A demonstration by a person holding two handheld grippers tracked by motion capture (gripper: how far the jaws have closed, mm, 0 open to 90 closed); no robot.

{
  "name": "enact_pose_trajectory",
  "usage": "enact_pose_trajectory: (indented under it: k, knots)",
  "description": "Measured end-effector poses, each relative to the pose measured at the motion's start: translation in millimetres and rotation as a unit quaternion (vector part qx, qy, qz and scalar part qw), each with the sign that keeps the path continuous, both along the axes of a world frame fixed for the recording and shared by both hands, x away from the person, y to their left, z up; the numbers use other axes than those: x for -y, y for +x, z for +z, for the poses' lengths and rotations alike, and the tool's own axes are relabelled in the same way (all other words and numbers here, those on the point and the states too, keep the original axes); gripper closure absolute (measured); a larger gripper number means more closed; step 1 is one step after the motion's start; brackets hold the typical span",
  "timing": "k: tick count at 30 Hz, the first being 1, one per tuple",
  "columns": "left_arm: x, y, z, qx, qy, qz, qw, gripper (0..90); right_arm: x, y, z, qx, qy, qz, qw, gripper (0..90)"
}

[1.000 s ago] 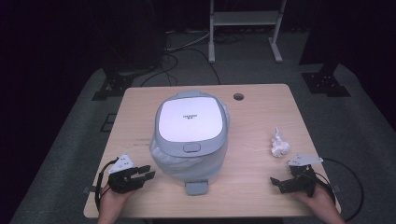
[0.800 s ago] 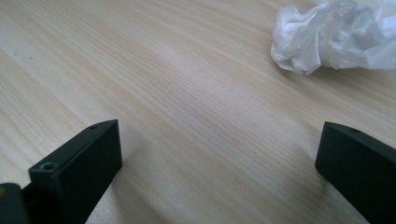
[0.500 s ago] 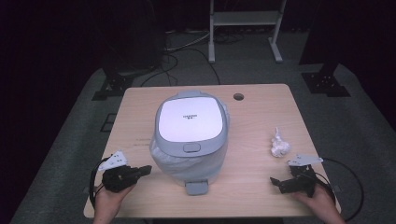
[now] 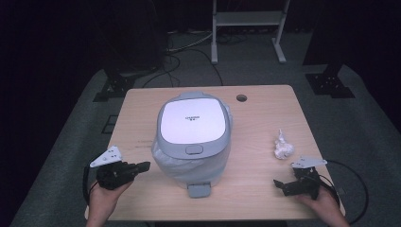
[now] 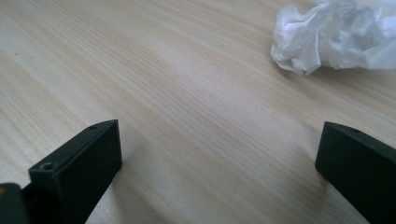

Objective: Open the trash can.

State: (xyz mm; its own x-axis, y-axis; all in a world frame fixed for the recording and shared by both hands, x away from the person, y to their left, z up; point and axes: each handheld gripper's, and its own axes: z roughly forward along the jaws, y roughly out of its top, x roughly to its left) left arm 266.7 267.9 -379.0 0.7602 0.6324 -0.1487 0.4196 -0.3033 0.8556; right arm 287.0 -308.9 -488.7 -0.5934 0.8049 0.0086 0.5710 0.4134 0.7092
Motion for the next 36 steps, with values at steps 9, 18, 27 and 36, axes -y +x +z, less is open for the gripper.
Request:
enact_pose_trajectory:
  k: [9, 18, 27, 36]
  knots:
    - [-1.0, 0.5, 20.1, 0.012, -0.012, -0.007, 0.9998, 90.0, 0.0, 0.0, -0.1, 0.000, 0.000, 0.000, 1.0000, 0.0]
    - [-2.4, -2.3, 48.5, 0.037, -0.032, -0.013, 0.9987, 90.0, 0.0, 0.0, 0.0, 0.000, 0.000, 0.000, 1.0000, 0.0]
    - [-1.5, -8.1, 70.8, 0.051, -0.048, -0.024, 0.9973, 90.0, 0.0, 0.0, 0.0, 0.000, 0.000, 0.000, 1.0000, 0.0]
    - [9.7, -16.3, 93.7, 0.065, -0.056, -0.054, 0.9949, 89.8, 0.0, 0.0, -0.1, 0.000, 0.000, 0.000, 1.0000, 0.0]
